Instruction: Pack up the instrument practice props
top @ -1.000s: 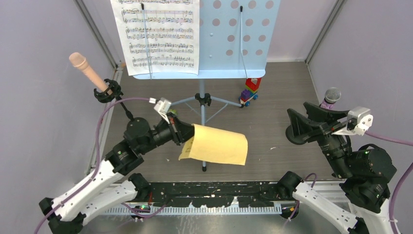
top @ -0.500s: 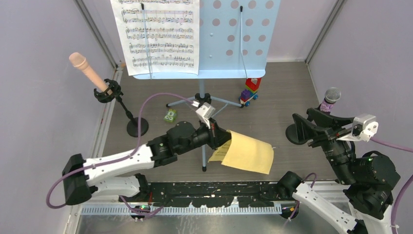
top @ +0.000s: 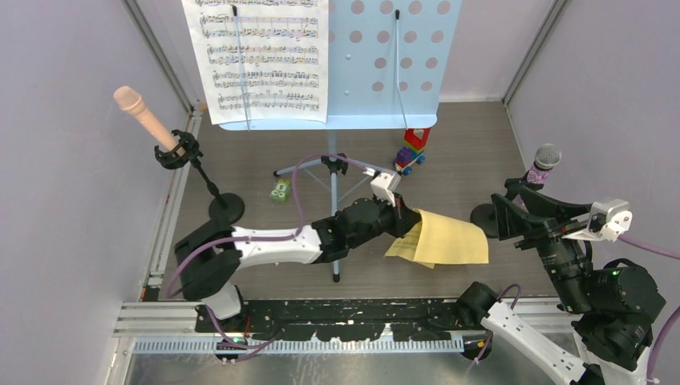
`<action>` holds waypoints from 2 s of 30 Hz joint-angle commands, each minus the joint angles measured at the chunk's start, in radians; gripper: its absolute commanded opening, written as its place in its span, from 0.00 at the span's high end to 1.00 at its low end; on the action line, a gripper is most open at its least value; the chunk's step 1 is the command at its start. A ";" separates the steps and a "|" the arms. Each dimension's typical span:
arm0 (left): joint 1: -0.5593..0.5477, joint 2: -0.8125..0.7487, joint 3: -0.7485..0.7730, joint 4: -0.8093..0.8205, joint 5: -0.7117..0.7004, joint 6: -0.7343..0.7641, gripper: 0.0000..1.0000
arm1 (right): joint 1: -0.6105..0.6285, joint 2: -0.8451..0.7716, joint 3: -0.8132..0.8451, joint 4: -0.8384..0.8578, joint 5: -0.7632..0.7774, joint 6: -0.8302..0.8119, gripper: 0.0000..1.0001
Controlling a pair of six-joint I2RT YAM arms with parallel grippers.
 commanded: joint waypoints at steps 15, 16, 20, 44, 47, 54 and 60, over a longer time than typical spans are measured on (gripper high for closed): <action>-0.025 0.192 0.166 -0.154 -0.262 -0.141 1.00 | 0.000 0.003 0.029 -0.040 0.027 -0.009 0.34; -0.030 0.195 0.169 -0.177 -0.274 -0.145 1.00 | 0.000 0.002 0.026 -0.040 0.028 -0.008 0.34; -0.049 0.220 0.202 -0.274 -0.304 -0.149 1.00 | 0.000 -0.001 0.018 -0.040 0.027 -0.006 0.34; -0.077 0.318 0.287 -0.354 -0.362 -0.214 0.96 | 0.000 -0.015 0.021 -0.067 0.029 0.011 0.34; -0.077 0.339 0.311 -0.353 -0.360 -0.213 0.96 | 0.000 -0.016 0.021 -0.072 0.027 0.013 0.34; -0.077 0.337 0.307 -0.363 -0.380 -0.216 0.80 | 0.001 -0.018 0.024 -0.077 0.034 0.012 0.34; -0.077 0.315 0.300 -0.397 -0.391 -0.223 0.61 | 0.000 -0.018 0.013 -0.071 0.035 0.012 0.34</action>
